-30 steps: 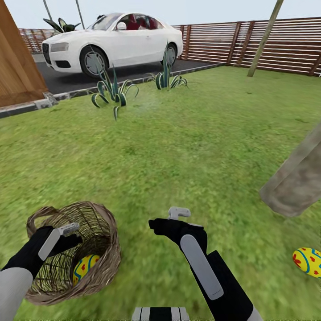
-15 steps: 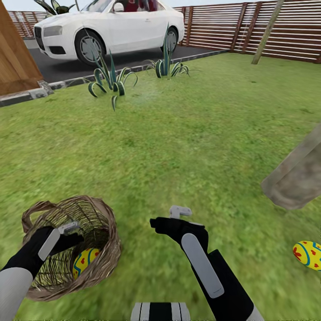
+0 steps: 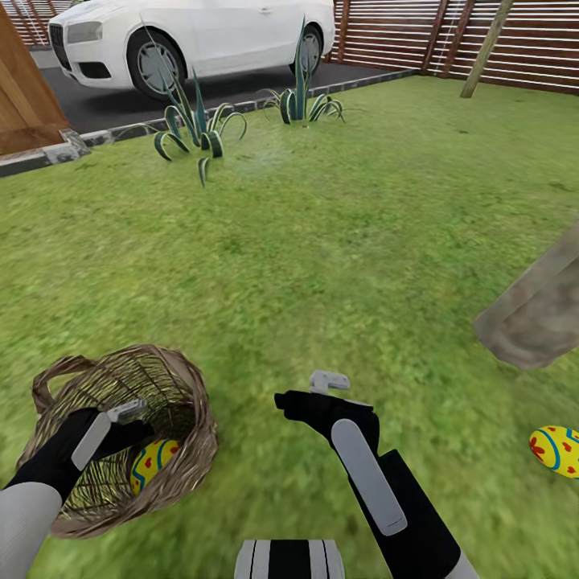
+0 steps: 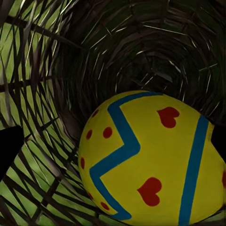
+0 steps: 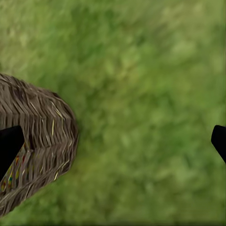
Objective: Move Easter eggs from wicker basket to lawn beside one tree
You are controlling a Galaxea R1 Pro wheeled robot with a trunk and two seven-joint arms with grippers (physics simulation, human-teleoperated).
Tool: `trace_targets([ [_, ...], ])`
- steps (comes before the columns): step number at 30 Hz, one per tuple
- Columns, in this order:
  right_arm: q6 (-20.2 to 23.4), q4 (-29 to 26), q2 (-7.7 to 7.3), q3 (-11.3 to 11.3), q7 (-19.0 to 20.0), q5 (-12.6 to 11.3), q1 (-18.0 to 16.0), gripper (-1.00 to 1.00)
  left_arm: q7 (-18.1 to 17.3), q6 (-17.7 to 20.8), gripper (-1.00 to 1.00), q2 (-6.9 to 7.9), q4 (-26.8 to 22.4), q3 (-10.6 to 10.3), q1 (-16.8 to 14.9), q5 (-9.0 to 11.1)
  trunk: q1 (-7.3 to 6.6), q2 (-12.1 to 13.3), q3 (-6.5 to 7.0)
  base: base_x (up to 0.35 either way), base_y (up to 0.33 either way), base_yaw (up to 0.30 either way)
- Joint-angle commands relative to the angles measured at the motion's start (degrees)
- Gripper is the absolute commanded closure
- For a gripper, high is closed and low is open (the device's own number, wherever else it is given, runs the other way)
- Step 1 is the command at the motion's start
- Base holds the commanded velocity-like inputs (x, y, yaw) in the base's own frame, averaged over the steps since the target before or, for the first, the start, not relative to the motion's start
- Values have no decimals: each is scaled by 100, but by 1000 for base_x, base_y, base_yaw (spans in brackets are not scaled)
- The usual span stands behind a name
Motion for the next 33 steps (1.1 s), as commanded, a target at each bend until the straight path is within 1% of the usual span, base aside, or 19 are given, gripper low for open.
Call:
trace_targets([
  [1, 9, -4, 1, 5, -60, -52, -4, -100, 41, 26, -100, -1, -8, 7, -1, 61, -1, -2, -4, 0, 0, 0],
  [16, 9, -7, 0, 1, -60, -51, -3, -100, 0, 76, -100, -12, -76, 16, -1, 66, -1, -2, -4, 0, 0, 0],
  [26, 13, -3, 0, -4, -60, -51, -3, -100, -18, 79, -100, -17, -79, 42, -12, 144, -1, -2, -4, 0, 0, 0],
  [33, 13, -4, 0, -8, -60, -51, -3, -100, -40, 85, -100, -22, -71, 53, -44, 162, -1, -2, -4, 0, 0, 0],
])
